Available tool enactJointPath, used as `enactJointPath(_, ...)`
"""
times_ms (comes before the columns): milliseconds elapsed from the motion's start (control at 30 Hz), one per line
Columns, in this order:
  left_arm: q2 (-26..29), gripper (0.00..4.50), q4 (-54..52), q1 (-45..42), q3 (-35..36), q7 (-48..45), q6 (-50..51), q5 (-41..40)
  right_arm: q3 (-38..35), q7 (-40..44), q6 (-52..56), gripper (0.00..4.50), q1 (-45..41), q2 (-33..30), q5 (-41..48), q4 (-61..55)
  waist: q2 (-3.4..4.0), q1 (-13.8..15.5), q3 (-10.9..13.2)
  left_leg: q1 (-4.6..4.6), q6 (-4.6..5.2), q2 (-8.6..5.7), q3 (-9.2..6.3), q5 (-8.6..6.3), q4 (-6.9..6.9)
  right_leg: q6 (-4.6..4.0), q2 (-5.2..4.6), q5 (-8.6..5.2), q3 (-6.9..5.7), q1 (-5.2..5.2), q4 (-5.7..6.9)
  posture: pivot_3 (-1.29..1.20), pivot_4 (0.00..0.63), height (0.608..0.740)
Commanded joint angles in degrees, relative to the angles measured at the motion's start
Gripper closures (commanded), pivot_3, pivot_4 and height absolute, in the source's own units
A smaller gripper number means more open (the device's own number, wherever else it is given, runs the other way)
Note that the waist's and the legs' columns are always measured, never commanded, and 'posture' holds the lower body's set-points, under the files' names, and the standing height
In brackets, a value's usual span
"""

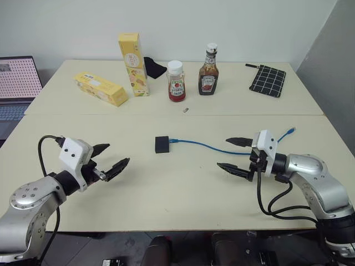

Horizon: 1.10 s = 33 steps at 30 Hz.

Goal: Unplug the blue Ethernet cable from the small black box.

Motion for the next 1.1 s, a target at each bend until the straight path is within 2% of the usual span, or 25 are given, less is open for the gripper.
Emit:
enactJointPath(33, 0.25, 0.01, -3.09, -0.87, 2.14, -1.13, -0.27, -2.39, -1.02, 1.11, -0.32, 0.0, -1.28, -0.6, 0.98, -0.67, 0.0, 0.0, 0.0, 0.0, 0.0, 0.0, 0.0, 0.0, 0.0, 0.0, 0.0, 0.0, 0.0, 0.0, 0.0, 0.0, 0.15, 0.74)
enactJointPath(200, -0.29, 0.01, -4.49, 0.06, 1.68, -1.94, -2.54, -1.5, -0.88, 1.23, -0.17, 0.0, -1.48, -0.35, 0.83, -0.89, 0.0, 0.02, 0.0, -0.02, 0.0, 0.0, -0.01, 0.0, 0.0, 0.0, -0.02, 0.0, 0.01, 0.0, -0.02, 0.0, 0.15, 0.74)
enactJointPath(433, 0.62, 0.01, -5.73, 0.95, 1.35, -0.81, 0.01, -1.3, 0.22, 0.84, -0.81, 0.0, -2.38, 0.47, -0.32, 0.29, 0.0, 0.02, 0.0, -0.02, 0.0, 0.0, 0.0, 0.0, 0.0, 0.0, -0.02, 0.0, 0.01, 0.0, -0.01, 0.0, 0.15, 0.74)
enactJointPath(567, 0.09, 0.01, -6.3, 1.36, 1.66, -1.94, -1.46, -1.49, 2.76, -0.31, -0.16, 0.0, -5.27, 2.62, -1.9, 2.75, 0.0, -0.04, 0.0, -0.01, 0.0, 0.01, 0.0, 0.0, 0.0, 0.0, -0.02, 0.0, 0.01, -0.01, 0.0, 0.0, 0.15, 0.74)
enactJointPath(633, 1.72, 0.01, -5.67, 2.17, 1.51, -4.59, -2.75, -0.65, 4.9, -0.42, 0.14, 0.0, -7.72, 4.34, -3.05, 4.74, 0.01, -0.1, 0.0, 0.01, 0.0, 0.02, 0.03, 0.0, 0.0, 0.0, -0.02, 0.0, 0.03, -0.02, 0.0, 0.0, 0.15, 0.74)
enactJointPath(700, 4.34, 0.01, -4.99, 3.74, 1.43, -8.79, -1.23, -1.65, 7.68, -1.11, 0.14, 0.0, -11.09, 6.62, -5.47, 8.03, 0.0, -0.24, 0.01, 0.01, 0.0, 0.01, 0.04, 0.0, 0.0, -0.01, -0.01, 0.0, 0.03, -0.03, 0.01, 0.0, 0.15, 0.74)
enactJointPath(833, 5.32, 0.01, -4.07, 4.55, 3.2, -12.37, -0.75, -4.25, 11.82, -2.49, -1.05, 0.0, -17.21, 11.6, -9.31, 15.31, 0.09, -0.21, 0.06, 0.03, -0.01, 0.02, 0.07, 0.0, -0.03, -0.06, 0.02, -0.02, 0.04, -0.09, 0.05, 0.0, 0.15, 0.74)
enactJointPath(933, 7.2, 0.01, -2.92, 4.55, 3.8, -14.81, -0.99, -3.71, 16.04, -3.69, -5.19, 0.0, -24.35, 17.29, -14.58, 27.14, 0.07, -0.33, 0.08, -0.02, -0.01, 0.02, 0.08, 0.0, -0.02, -0.05, 0.01, -0.02, 0.03, -0.12, 0.05, 0.0, 0.15, 0.74)
enactJointPath(1100, 8.69, 0.01, -0.82, 2.9, 4.33, -16.17, -0.87, -3.6, 18.98, -4.25, -12.84, 0.0, -33.33, 24.96, -19.79, 45.78, 0.08, -0.47, 0.09, -0.05, -0.01, -0.01, 0.1, 0.0, -0.05, -0.07, 0.07, -0.03, 0.0, -0.19, 0.06, 0.0, 0.15, 0.74)
